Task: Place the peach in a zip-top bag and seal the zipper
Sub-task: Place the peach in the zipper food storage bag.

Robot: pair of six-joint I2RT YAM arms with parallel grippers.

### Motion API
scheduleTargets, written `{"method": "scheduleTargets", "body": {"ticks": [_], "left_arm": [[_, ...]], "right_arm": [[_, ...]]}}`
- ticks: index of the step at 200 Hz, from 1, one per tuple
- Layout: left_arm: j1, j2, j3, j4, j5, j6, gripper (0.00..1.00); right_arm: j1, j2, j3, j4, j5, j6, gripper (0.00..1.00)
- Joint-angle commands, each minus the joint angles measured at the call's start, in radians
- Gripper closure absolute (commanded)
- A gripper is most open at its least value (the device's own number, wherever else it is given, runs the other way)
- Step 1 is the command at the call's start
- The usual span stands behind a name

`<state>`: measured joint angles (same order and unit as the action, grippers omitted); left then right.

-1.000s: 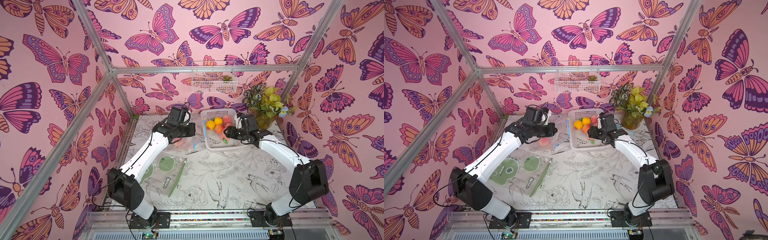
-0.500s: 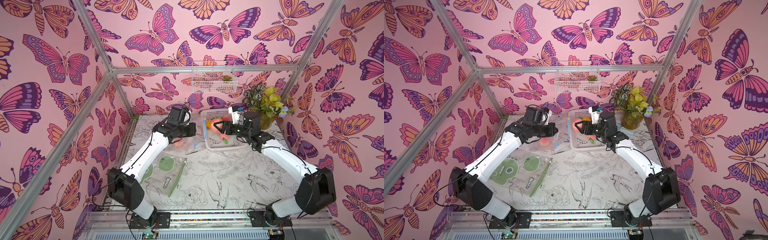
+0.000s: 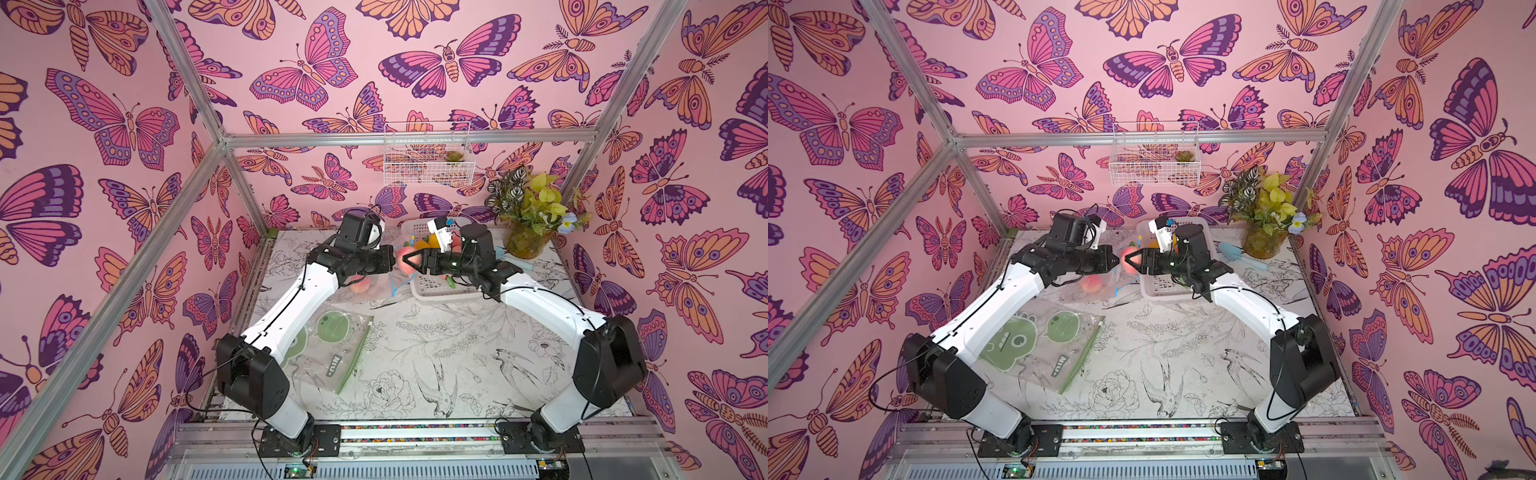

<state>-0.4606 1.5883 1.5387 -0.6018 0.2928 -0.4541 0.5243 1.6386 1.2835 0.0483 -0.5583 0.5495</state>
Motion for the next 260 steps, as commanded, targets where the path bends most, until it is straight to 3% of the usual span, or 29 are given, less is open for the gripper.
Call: {"method": "scheduleTargets", "body": {"ticks": [1,89,141,195,260], "left_arm": [[-0.004,0.001,0.015,0.015,0.027,0.005,1.00],[-0.004,-0.015,-0.015,0.080,0.100,0.006,1.00],[-0.005,-0.018,-0.022,0.085,0.096,0.003,1.00],[-0.004,-0.022,-0.026,0.086,0.088,0.005,1.00],[-0.004,-0.034,-0.038,0.088,0.062,0.005,1.00]], "right_arm": [[0.015,0.015,0.043,-0.043,0.011,-0.022,0.38],[0.057,0.058,0.121,-0.231,0.170,-0.108,0.37],[0.060,0.062,0.126,-0.240,0.186,-0.111,0.32],[0.060,0.035,0.099,-0.207,0.198,-0.115,0.18],[0.062,0.001,0.070,-0.182,0.224,-0.117,0.18]]}}
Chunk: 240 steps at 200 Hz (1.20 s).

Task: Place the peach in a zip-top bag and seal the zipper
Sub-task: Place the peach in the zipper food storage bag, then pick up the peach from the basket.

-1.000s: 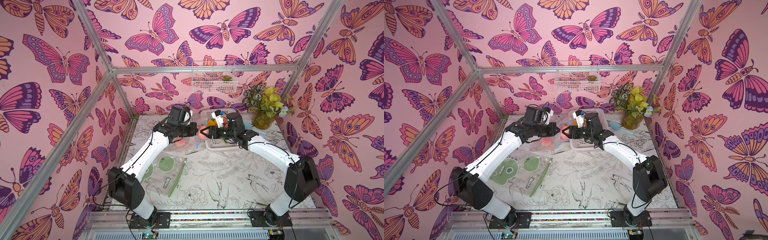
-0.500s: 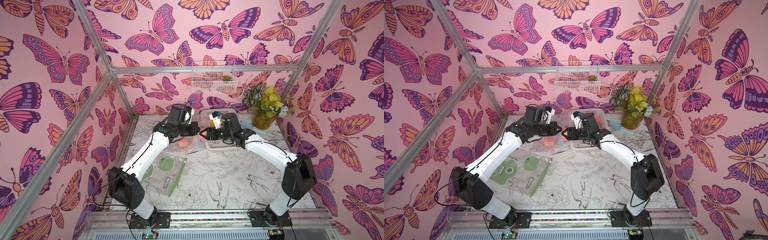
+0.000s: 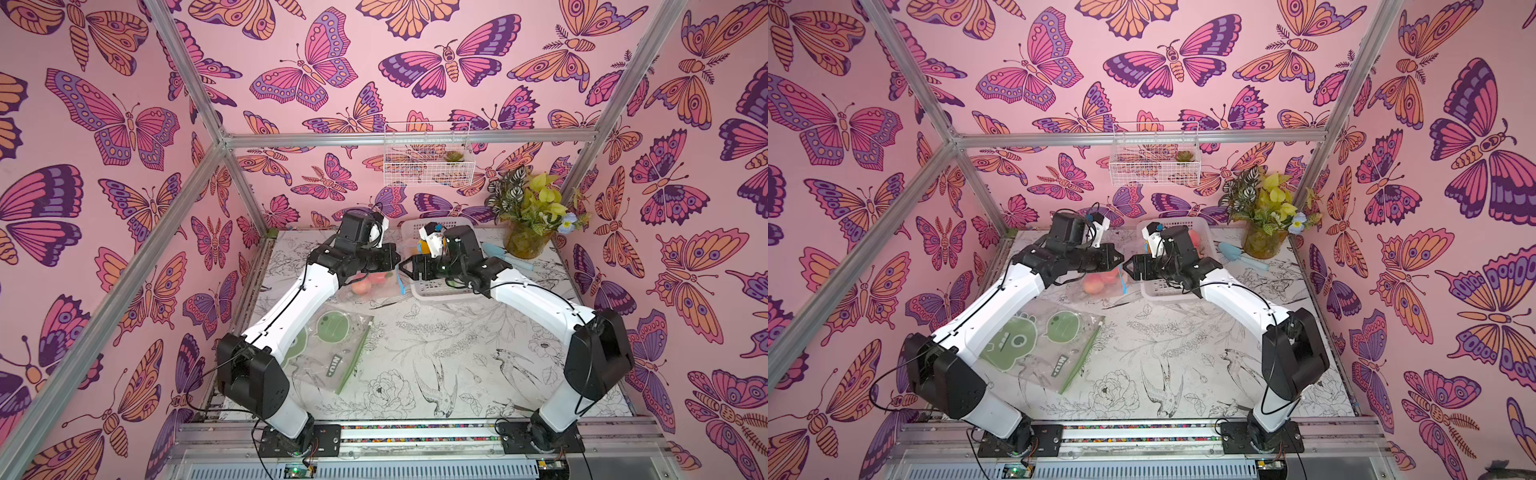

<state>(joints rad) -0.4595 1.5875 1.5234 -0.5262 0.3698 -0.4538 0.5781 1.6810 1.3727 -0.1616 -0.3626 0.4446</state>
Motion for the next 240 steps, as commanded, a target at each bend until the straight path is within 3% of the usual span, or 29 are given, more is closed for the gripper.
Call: {"method": "scheduleTargets", "body": {"ticks": [1,74,132,185,240], "left_arm": [[-0.005,-0.034,-0.023,0.012,-0.016,0.004,1.00],[-0.004,-0.048,-0.039,0.012,-0.051,0.010,1.00],[-0.005,-0.055,-0.042,0.011,-0.062,0.006,1.00],[-0.005,-0.057,-0.048,0.011,-0.066,0.006,1.00],[-0.005,-0.054,-0.054,0.014,-0.065,0.004,1.00]], "right_arm": [[0.008,-0.043,-0.020,0.029,0.029,-0.013,0.18],[0.010,-0.167,-0.123,0.058,0.289,-0.028,0.19],[-0.002,-0.168,-0.133,-0.087,0.656,0.084,0.19],[-0.082,-0.021,-0.024,-0.238,0.533,0.125,0.20],[-0.117,0.146,0.128,-0.390,0.555,0.129,0.20]]}}
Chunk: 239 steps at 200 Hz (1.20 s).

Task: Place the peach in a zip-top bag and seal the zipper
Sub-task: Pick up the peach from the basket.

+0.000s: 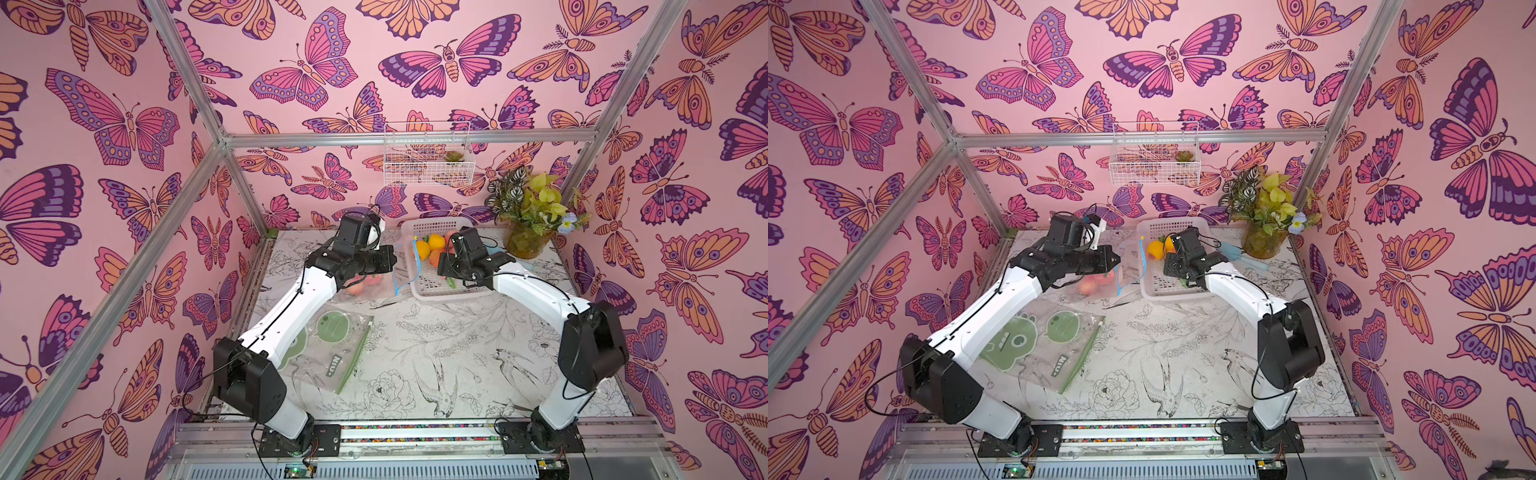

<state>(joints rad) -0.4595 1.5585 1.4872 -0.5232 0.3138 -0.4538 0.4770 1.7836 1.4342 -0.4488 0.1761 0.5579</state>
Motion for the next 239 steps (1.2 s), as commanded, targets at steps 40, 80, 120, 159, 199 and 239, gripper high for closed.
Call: {"method": "scheduleTargets", "body": {"ticks": [40,80,120,159,199,239], "left_arm": [[-0.004,-0.025,-0.019,0.012,0.002,0.005,1.00],[-0.005,-0.025,-0.018,0.013,0.007,0.003,1.00],[-0.005,-0.029,-0.021,0.013,0.006,0.000,1.00],[-0.005,-0.026,-0.022,0.013,0.007,-0.004,1.00],[-0.006,-0.028,-0.021,0.018,0.009,-0.009,1.00],[-0.004,-0.031,-0.026,0.019,0.011,-0.009,1.00]], "right_arm": [[-0.046,0.123,0.122,-0.127,0.032,0.004,0.17],[-0.086,0.192,0.162,-0.114,-0.048,-0.002,0.14],[-0.116,0.256,0.219,-0.120,-0.119,-0.017,0.12],[-0.134,0.313,0.268,-0.134,-0.134,0.014,0.13],[-0.141,0.378,0.328,-0.144,-0.174,0.030,0.14],[-0.141,0.422,0.375,-0.168,-0.166,0.047,0.16]]}}
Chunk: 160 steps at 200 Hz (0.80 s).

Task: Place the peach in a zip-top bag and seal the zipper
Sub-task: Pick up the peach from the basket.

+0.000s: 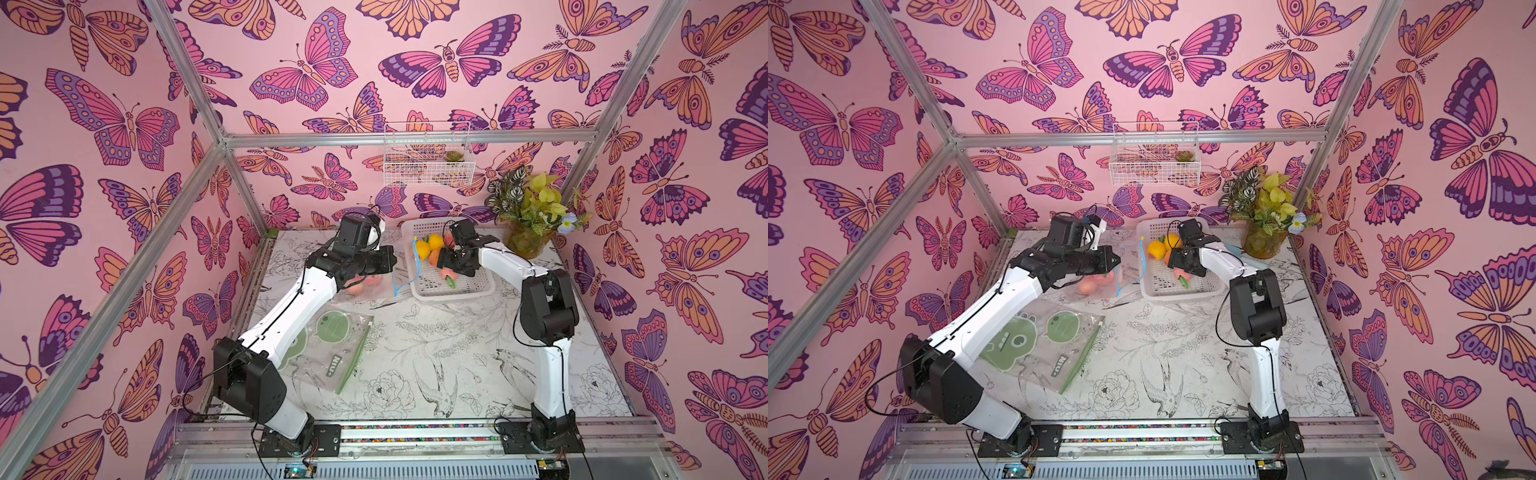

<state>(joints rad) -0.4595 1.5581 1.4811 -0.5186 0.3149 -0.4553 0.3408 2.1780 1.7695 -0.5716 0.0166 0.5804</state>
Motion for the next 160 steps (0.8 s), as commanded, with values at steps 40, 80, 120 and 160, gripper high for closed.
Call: {"method": "scheduleTargets", "body": {"ticks": [40,80,120,160], "left_arm": [[-0.004,-0.039,-0.025,0.014,0.003,-0.005,1.00],[-0.005,-0.041,-0.028,0.014,0.006,-0.005,1.00],[-0.006,-0.044,-0.031,0.015,0.006,-0.003,1.00],[-0.004,-0.048,-0.031,0.015,0.005,0.000,1.00]], "right_arm": [[-0.008,0.035,0.042,-0.047,-0.016,0.032,0.21],[-0.008,-0.003,0.004,-0.023,-0.017,0.038,0.29],[-0.012,-0.123,-0.141,0.094,-0.044,0.062,0.32],[-0.016,-0.305,-0.325,0.248,-0.076,0.067,0.33]]}}
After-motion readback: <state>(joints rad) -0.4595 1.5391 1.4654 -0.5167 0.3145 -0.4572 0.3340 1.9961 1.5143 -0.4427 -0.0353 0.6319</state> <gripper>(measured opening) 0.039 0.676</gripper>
